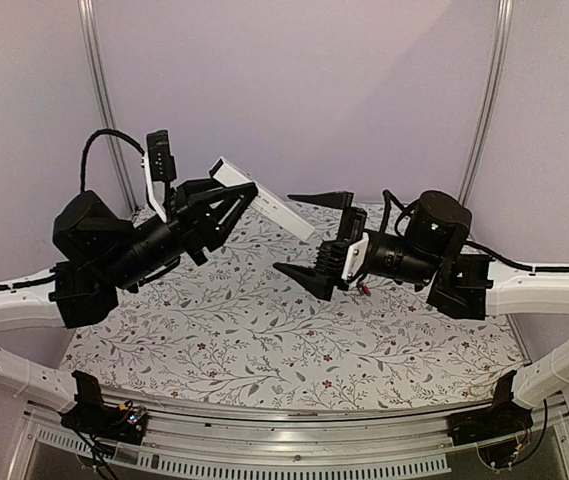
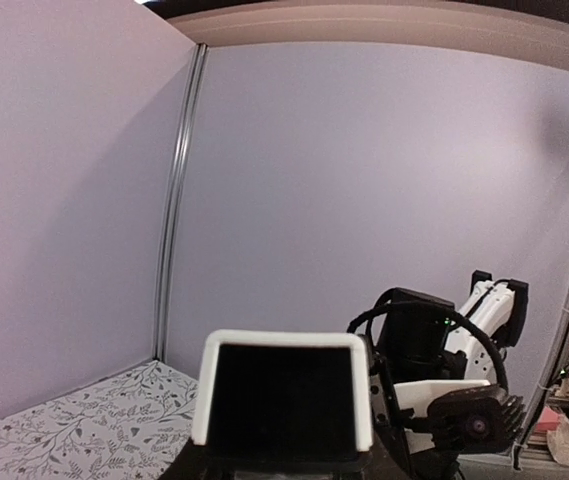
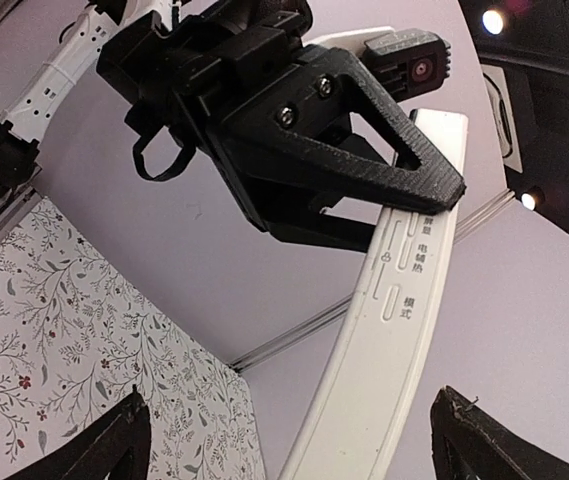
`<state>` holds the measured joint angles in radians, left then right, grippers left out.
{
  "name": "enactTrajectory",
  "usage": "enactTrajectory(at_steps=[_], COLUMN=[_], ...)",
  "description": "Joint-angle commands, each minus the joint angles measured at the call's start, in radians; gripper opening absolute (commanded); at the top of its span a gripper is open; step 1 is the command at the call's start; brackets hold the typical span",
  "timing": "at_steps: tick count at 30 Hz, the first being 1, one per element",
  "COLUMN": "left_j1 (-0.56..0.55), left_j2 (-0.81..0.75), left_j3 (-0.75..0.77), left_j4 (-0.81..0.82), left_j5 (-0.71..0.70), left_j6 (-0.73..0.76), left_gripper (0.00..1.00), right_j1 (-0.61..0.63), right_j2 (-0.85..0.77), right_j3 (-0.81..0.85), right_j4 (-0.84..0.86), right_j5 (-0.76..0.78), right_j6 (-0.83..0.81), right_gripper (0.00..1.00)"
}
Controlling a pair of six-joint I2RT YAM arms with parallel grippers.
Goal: Load the batteries into the remote control
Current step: Remove the battery cover from the remote control.
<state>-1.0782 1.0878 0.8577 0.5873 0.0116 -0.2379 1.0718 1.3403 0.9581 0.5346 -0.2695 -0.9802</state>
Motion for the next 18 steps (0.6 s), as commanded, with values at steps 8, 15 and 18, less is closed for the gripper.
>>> enactTrajectory(at_steps=[8,15,18], left_j1=[0.056,0.078,0.092], left_j2=[-0.006,0.015,0.022], left_j3=[0.014,0.010,-0.002], left_j4=[0.010,0.084,0.119], left_j5=[0.139,0.195,0.214], left_j6=[-0.186,-0.256,-0.299], left_gripper=[0.00,0.00,0.00], right_j1=[0.002,0.002,0.002], right_j2=[0.026,0.045,0.045], right_j3=[0.040,0.031,0.024], right_j4=[0.126,0.177,0.199], right_j5=[-0.102,-0.116,-0.107], right_j6=[-0.113,-0.089,-0.078], right_gripper=[0.85,0.61,0.51])
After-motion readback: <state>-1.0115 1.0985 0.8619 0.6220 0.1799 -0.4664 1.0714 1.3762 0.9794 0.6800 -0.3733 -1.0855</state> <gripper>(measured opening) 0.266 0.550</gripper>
